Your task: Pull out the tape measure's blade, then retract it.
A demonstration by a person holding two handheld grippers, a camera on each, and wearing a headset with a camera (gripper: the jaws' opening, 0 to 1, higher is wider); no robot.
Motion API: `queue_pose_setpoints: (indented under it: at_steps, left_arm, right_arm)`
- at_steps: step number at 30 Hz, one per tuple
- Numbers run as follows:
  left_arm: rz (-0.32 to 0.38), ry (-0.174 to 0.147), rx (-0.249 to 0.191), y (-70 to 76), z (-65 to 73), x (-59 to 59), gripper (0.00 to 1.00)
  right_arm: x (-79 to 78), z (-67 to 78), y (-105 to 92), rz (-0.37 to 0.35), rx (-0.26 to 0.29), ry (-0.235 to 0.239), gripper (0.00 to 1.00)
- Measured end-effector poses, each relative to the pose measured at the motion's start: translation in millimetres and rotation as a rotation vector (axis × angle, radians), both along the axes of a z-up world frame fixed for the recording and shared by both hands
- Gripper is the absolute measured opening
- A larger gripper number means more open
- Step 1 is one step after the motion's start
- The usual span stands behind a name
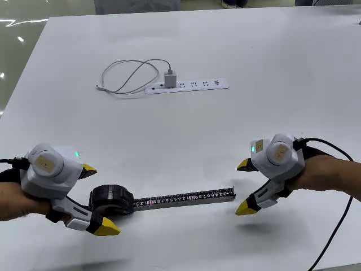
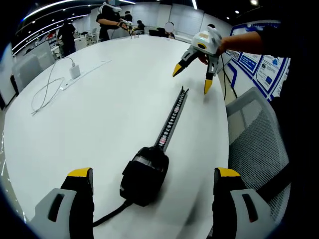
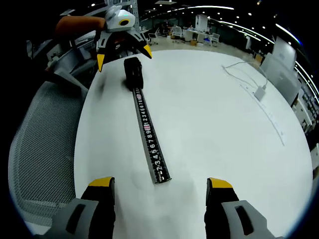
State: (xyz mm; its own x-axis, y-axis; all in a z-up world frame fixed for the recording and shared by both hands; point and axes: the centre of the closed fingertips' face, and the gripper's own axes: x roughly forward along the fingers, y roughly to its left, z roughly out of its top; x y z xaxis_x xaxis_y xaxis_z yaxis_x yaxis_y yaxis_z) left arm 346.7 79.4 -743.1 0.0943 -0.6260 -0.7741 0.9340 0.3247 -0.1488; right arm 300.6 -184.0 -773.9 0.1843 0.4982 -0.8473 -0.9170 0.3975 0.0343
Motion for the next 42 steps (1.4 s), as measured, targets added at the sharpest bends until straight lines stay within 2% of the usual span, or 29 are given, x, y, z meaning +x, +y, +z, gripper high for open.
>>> queue_pose_setpoints:
  at_steps: [2, 3, 6, 10, 14, 16, 19, 21, 25, 28, 35, 37, 38, 40, 41, 42]
  left_arm:
    - [0.067, -0.018, -0.064, -2.5, 7.6, 11.4, 0.99]
    - [0.101, -0.029, -0.077, -0.3, 11.0, 16.4, 0.99]
    - [0.135, -0.001, -0.12, 0.0, 16.0, 15.7, 0.99]
    - [0.149, -0.04, -0.107, 8.4, 12.6, 16.9, 0.99]
    - [0.234, -0.072, -0.125, 16.3, 13.9, 19.9, 0.99]
    - [0.266, -0.082, -0.128, 20.4, 12.5, 17.0, 0.99]
    - [0.305, -0.112, -0.124, 29.2, 11.9, 13.6, 0.99]
    - [0.343, -0.121, -0.157, 32.3, 17.3, 11.9, 0.99]
    - [0.4, -0.16, -0.172, 41.5, 24.8, 11.1, 0.99]
    - [0.411, -0.162, -0.167, 46.0, 24.3, 5.9, 0.99]
    - [0.428, -0.204, -0.176, 54.6, 27.2, 0.9, 0.99]
    - [0.43, -0.199, -0.177, 57.4, 26.4, -3.1, 0.99]
    - [0.424, -0.205, -0.167, 59.7, 25.4, -5.8, 0.99]
    - [0.416, -0.222, -0.159, 64.3, 25.1, -8.2, 0.99]
    - [0.42, -0.232, -0.164, 68.0, 25.1, -8.9, 0.99]
    - [0.426, -0.228, -0.172, 70.4, 24.4, -9.5, 0.99]
  right_arm:
    - [0.6, 1.5, -0.7, -0.019, 0.012, -0.008, 0.77]
    - [0.8, 2.7, -1.1, -0.029, 0.019, -0.019, 0.78]
    - [0.1, 5.9, -1.6, -0.058, 0.041, -0.034, 0.82]
    - [3.0, 13.5, -4.1, -0.122, 0.08, -0.07, 0.83]
    - [1.5, 22.0, -6.1, -0.174, 0.115, -0.092, 0.86]
    - [1.1, 28.1, -7.1, -0.213, 0.138, -0.116, 0.89]
    - [-4.1, 31.4, -11.2, -0.243, 0.153, -0.124, 0.91]
    - [-7.0, 33.3, -15.3, -0.266, 0.157, -0.139, 0.93]
    - [-10.9, 37.8, -22.8, -0.32, 0.175, -0.166, 0.95]
    - [-15.2, 40.4, -28.8, -0.347, 0.182, -0.198, 0.98]
    - [-28.2, 35.9, -42.1, -0.39, 0.183, -0.191, 0.99]
    - [-29.4, 37.3, -48.9, -0.406, 0.18, -0.208, 0.99]
    - [-29.8, 40.2, -50.0, -0.407, 0.193, -0.221, 0.99]
    - [-30.1, 40.0, -56.4, -0.418, 0.183, -0.23, 0.99]
    - [-31.0, 40.4, -60.0, -0.424, 0.183, -0.234, 0.99]
    - [-31.7, 40.5, -61.5, -0.43, 0.187, -0.233, 0.99]
